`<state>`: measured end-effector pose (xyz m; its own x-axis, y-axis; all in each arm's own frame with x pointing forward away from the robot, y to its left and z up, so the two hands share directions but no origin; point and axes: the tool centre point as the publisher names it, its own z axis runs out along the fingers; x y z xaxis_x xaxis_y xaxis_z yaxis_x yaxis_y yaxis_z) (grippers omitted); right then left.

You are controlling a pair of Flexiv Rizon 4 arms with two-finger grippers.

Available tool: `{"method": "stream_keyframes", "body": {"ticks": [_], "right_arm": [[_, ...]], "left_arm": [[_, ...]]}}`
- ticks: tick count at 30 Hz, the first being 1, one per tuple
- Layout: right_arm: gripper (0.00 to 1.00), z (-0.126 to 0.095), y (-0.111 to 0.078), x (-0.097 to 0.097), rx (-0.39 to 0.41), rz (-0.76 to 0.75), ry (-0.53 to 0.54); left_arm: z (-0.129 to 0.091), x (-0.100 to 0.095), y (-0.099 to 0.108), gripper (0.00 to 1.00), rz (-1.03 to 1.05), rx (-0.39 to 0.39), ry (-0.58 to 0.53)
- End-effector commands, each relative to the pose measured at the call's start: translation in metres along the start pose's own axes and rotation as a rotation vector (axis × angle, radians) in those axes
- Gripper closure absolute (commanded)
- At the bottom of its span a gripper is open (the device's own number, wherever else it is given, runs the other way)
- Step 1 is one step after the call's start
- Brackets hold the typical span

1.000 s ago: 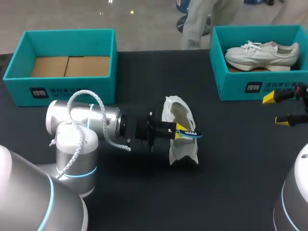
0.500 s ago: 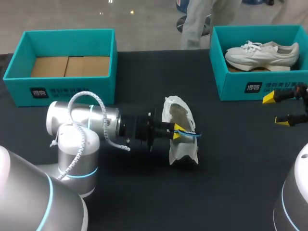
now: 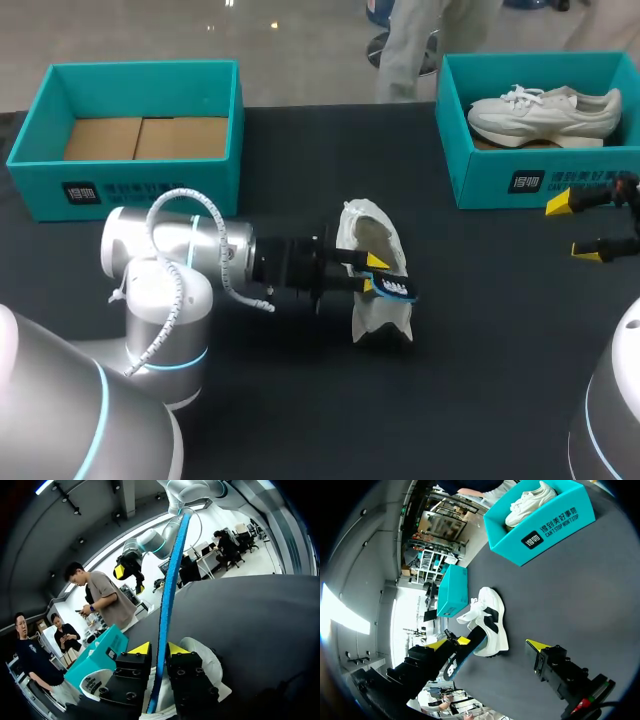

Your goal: Take the shoe out of the shoebox, open the shoe tongue, remove and reinsert the insole, then place the shoe into the shoebox

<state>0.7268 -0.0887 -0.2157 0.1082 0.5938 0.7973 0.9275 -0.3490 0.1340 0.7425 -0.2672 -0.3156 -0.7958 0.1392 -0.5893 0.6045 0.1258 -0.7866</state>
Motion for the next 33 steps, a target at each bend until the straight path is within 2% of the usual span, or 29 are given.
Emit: {"method": "stream_keyframes", "body": {"ticks": [1, 9, 10, 11, 19, 33], "right_arm": [[0.00, 0.000, -0.001, 0.001, -0.001, 0.001, -0.005], [0.00, 0.000, -0.001, 0.001, -0.001, 0.001, -0.005], [0.00, 0.000, -0.001, 0.001, -0.001, 0.001, -0.005], [0.00, 0.000, -0.001, 0.001, -0.001, 0.001, -0.005], [0.00, 0.000, -0.001, 0.001, -0.001, 0.001, -0.005], [0.00, 0.000, -0.001, 0.001, -0.001, 0.001, -0.005]], "left_arm": [[-0.009, 0.002, -0.009, 0.77, 0.008, -0.006, 0.004], [-0.014, 0.006, -0.022, 0.85, 0.018, 0.016, 0.013], [-0.013, 0.007, -0.021, 0.89, 0.015, 0.016, 0.022], [-0.013, 0.009, -0.020, 1.00, 0.016, 0.015, 0.025], [-0.006, 0.009, -0.002, 1.00, 0.028, -0.010, 0.038], [0.001, -0.004, 0.025, 1.00, 0.058, -0.058, 0.029]]}}
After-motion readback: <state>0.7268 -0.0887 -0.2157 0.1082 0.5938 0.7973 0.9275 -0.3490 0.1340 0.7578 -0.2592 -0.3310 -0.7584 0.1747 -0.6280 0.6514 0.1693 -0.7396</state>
